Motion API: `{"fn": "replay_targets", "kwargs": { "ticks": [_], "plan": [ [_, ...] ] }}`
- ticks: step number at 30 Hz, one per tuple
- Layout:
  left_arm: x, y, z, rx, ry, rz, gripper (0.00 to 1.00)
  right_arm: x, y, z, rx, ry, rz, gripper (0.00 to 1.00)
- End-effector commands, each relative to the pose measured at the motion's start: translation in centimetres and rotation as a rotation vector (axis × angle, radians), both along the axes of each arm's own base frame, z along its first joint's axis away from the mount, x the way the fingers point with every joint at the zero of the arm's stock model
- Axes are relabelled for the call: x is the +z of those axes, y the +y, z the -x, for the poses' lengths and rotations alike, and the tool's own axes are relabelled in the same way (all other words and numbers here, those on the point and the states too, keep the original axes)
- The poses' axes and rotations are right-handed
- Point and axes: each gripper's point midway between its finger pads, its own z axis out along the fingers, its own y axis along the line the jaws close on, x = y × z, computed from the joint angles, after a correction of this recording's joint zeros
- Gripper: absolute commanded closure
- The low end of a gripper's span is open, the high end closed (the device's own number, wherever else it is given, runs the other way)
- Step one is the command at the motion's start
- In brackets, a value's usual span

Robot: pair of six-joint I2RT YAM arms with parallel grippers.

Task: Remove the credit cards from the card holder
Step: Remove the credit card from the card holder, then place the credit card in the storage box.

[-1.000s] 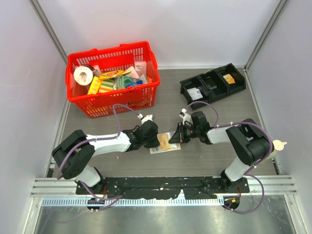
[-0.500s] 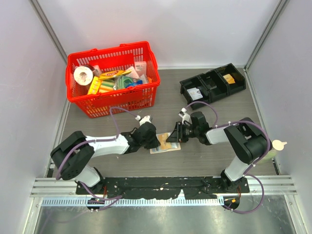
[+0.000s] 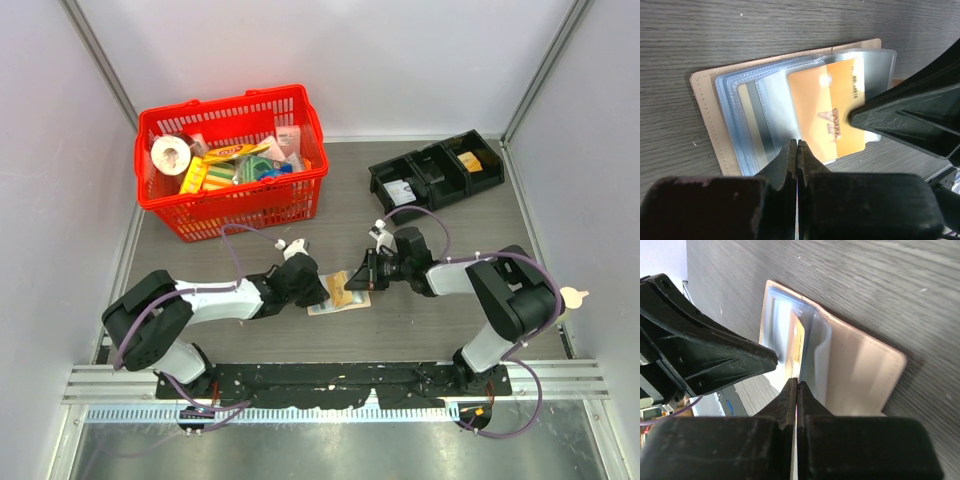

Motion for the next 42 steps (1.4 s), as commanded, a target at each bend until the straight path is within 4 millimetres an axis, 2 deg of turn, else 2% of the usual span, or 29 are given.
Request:
{"fn": "replay_targets", "kwargs": {
  "ticks": [1, 6, 9, 10, 12, 17, 20, 23, 24, 25, 26, 29, 36, 39, 42],
  "plan": [
    [-3.0, 3.2, 2.0, 0.011, 0.062, -0.124, 1.00, 0.9, -1.8, -1.2, -0.031, -0.060, 0.054, 0.99],
    [-1.4, 3.0, 1.5, -0.006, 0.014, -0.104, 1.00, 2.2, -3.2, -1.3, -0.052, -0.094, 0.118, 0.99],
    [1.5, 2.6, 0.6, -0.034, -0.065, -0.096, 0.96, 3.7, -3.9, -1.5, -0.063, -0.136, 0.155, 0.99],
    [2.6, 2.8, 0.2, -0.043, -0.102, -0.103, 0.93, 5.1, -3.9, -1.8, -0.060, -0.177, 0.156, 0.99],
    [5.6, 2.7, -0.7, -0.078, -0.189, -0.108, 0.79, 6.3, -4.6, -1.5, -0.050, -0.193, 0.196, 0.99],
    [13.7, 2.4, -1.8, -0.234, -0.411, -0.130, 0.37, 12.2, -5.5, -1.4, 0.007, -0.360, 0.238, 0.99],
    [18.2, 2.2, -1.6, -0.350, -0.535, -0.142, 0.22, 16.3, -5.9, -1.0, 0.040, -0.434, 0.252, 0.99],
    [21.5, 1.6, -0.7, -0.529, -0.632, -0.165, 0.12, 19.7, -5.9, -0.4, 0.098, -0.528, 0.237, 0.99],
    [22.4, 1.6, -0.6, -0.581, -0.659, -0.184, 0.10, 21.1, -5.8, -0.3, 0.109, -0.557, 0.232, 0.99],
    [23.5, 1.0, 0.2, -0.664, -0.680, -0.170, 0.09, 21.6, -5.8, 0.4, 0.144, -0.581, 0.224, 0.99],
    [23.7, 0.8, 0.5, -0.722, -0.680, -0.182, 0.09, 22.9, -5.5, 0.7, 0.171, -0.615, 0.199, 0.99],
    [25.1, 0.1, 1.3, -0.885, -0.708, -0.205, 0.08, 24.6, -5.3, 1.7, 0.256, -0.696, 0.178, 0.99],
    [27.1, -1.0, 2.6, -1.169, -0.733, -0.166, 0.12, 25.8, -4.6, 3.7, 0.426, -0.803, 0.144, 0.99],
    [27.9, -1.2, 2.2, -1.209, -0.784, -0.142, 0.13, 26.2, -4.3, 4.5, 0.473, -0.830, 0.115, 0.99],
    [29.1, -1.5, 2.5, -1.245, -0.822, -0.037, 0.14, 26.5, -4.0, 5.0, 0.507, -0.849, 0.097, 0.99]
  ]
}}
